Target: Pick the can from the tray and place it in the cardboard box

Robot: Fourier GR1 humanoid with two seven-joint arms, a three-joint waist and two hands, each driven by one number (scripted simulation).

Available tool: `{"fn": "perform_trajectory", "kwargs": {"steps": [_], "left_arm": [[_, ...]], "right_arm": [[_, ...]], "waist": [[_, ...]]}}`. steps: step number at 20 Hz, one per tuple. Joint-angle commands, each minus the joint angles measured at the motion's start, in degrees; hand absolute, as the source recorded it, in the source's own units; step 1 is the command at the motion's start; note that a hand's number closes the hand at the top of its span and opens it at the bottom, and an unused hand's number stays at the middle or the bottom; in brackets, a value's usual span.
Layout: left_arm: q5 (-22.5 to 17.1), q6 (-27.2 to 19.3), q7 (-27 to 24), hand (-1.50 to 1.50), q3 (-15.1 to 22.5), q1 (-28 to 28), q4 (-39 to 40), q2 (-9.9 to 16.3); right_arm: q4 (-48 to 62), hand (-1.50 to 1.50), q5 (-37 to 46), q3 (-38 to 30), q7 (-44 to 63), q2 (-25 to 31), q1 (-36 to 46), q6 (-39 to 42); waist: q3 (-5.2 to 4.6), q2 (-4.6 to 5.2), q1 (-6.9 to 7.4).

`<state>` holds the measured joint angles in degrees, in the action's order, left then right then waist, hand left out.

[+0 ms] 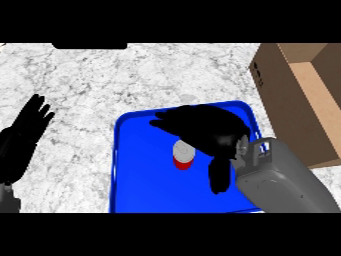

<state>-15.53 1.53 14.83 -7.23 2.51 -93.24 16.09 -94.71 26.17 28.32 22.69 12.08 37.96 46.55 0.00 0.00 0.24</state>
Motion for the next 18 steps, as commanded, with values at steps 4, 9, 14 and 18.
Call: {"fn": "perform_trajectory", "kwargs": {"steps": [4, 9, 14, 18], "left_arm": [[0.64, -0.02, 1.47, 0.00, -1.31, 1.91, 1.00, -0.91], [0.60, 2.59, -0.12, 0.00, -1.30, -2.34, -2.05, -1.93], [3.06, 0.95, -0.15, 0.00, -1.18, -0.28, 1.27, -3.02], [1.46, 3.87, -1.96, 0.00, -2.79, -3.89, -1.70, -2.52]], "right_arm": [[-1.34, -1.50, 5.79, -0.85, -1.32, -1.06, -2.39, 3.58], [-2.01, -1.50, 8.99, 0.28, 2.19, -6.62, -3.83, 5.08], [1.00, -1.50, 11.44, -1.72, 0.36, -6.02, -1.98, 7.60], [8.79, -1.50, 16.62, 0.49, -2.01, -8.80, -0.62, 2.12]], "waist": [[0.00, -0.03, -0.15], [-0.01, -0.06, -0.07], [-0.01, -0.01, -0.16], [-0.01, 0.05, 0.29]]}}
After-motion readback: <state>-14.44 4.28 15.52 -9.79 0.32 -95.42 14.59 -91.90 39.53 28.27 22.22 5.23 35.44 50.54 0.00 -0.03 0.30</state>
